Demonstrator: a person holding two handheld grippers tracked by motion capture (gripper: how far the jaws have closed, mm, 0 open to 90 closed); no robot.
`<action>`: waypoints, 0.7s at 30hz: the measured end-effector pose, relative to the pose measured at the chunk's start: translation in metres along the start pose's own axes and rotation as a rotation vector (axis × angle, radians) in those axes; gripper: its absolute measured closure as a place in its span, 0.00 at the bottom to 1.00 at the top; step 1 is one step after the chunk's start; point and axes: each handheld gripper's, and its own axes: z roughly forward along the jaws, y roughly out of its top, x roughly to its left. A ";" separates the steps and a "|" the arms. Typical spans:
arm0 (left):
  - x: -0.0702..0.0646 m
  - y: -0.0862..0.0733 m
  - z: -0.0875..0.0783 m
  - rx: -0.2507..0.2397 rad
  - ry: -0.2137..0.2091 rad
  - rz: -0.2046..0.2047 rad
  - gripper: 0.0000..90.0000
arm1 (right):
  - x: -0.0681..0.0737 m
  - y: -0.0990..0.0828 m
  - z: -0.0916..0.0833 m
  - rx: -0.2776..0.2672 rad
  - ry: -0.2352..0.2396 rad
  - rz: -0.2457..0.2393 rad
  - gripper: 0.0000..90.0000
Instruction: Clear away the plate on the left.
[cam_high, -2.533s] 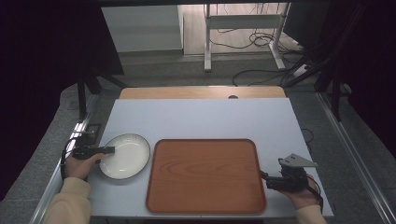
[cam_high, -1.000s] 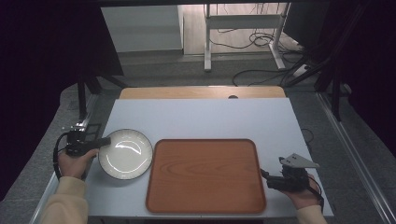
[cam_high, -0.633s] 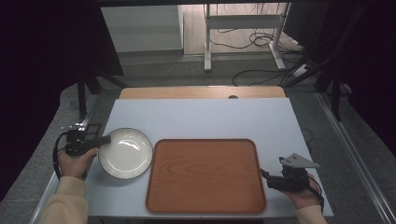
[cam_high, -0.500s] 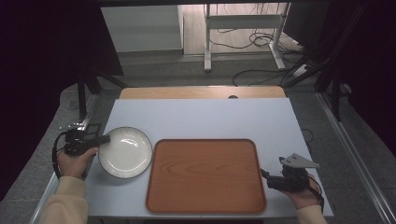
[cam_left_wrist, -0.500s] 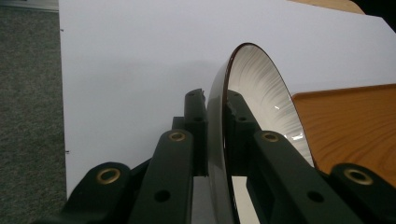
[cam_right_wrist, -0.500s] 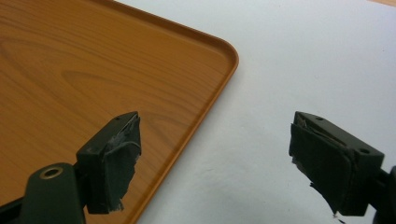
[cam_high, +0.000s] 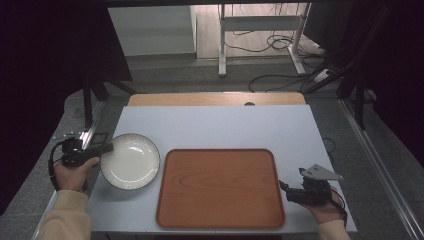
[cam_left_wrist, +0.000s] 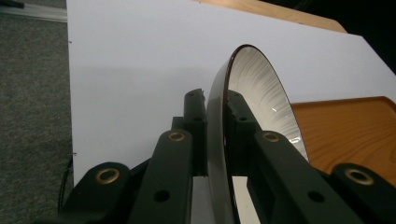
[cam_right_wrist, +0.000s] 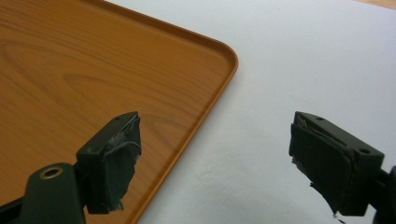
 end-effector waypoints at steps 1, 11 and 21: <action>0.000 0.000 0.000 0.000 0.000 0.000 0.91 | 0.000 0.000 0.000 0.000 0.000 0.000 0.19; -0.008 0.003 -0.003 -0.008 -0.004 0.009 0.91 | 0.000 0.000 0.000 0.005 -0.002 0.000 0.19; -0.014 0.004 -0.006 -0.012 -0.012 0.026 0.91 | -0.001 -0.001 0.001 0.007 -0.003 0.004 0.19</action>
